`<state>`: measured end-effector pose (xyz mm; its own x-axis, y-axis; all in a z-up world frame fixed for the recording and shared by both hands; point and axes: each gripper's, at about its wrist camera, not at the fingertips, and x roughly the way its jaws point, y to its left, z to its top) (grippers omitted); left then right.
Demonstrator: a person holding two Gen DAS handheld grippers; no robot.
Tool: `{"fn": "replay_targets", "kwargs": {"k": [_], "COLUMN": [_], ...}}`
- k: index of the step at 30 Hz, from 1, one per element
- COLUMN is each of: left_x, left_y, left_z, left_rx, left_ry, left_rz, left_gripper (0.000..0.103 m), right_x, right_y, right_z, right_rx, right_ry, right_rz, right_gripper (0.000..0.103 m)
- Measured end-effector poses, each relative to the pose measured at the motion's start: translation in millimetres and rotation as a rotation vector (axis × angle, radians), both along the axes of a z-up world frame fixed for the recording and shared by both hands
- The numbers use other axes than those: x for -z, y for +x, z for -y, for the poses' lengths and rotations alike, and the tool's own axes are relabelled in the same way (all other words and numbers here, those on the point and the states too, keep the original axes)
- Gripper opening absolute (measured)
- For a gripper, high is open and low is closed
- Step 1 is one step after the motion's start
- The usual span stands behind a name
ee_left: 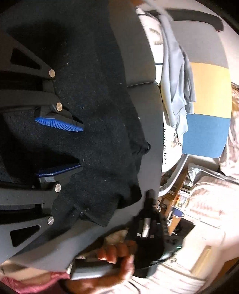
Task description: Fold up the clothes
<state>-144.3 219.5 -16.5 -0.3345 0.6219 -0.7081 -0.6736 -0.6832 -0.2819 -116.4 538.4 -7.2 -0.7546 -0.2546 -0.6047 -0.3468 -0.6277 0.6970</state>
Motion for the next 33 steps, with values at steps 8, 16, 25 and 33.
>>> {"fn": "replay_targets", "kwargs": {"k": [8, 16, 25, 33], "left_x": [-40.3, -64.7, -38.0, -32.4], "left_y": [-22.1, -64.4, -63.0, -46.2], "left_z": [-18.3, -119.2, -185.9, -187.2], "left_rx": [-0.044, 0.099, 0.236, 0.291], "left_ry": [0.093, -0.025, -0.213, -0.226], "left_rz": [0.105, 0.139, 0.187, 0.211], "left_gripper": [0.039, 0.061, 0.059, 0.011], "right_x": [3.0, 17.1, 18.2, 22.2], "right_y": [96.4, 94.4, 72.4, 81.0], "right_z": [29.8, 80.8, 89.8, 85.6], "right_rx": [-0.004, -0.119, -0.107, -0.06], "right_ry": [0.042, 0.194, 0.25, 0.245], "right_rz": [0.027, 0.083, 0.041, 0.019], "right_gripper": [0.027, 0.028, 0.028, 0.005]}}
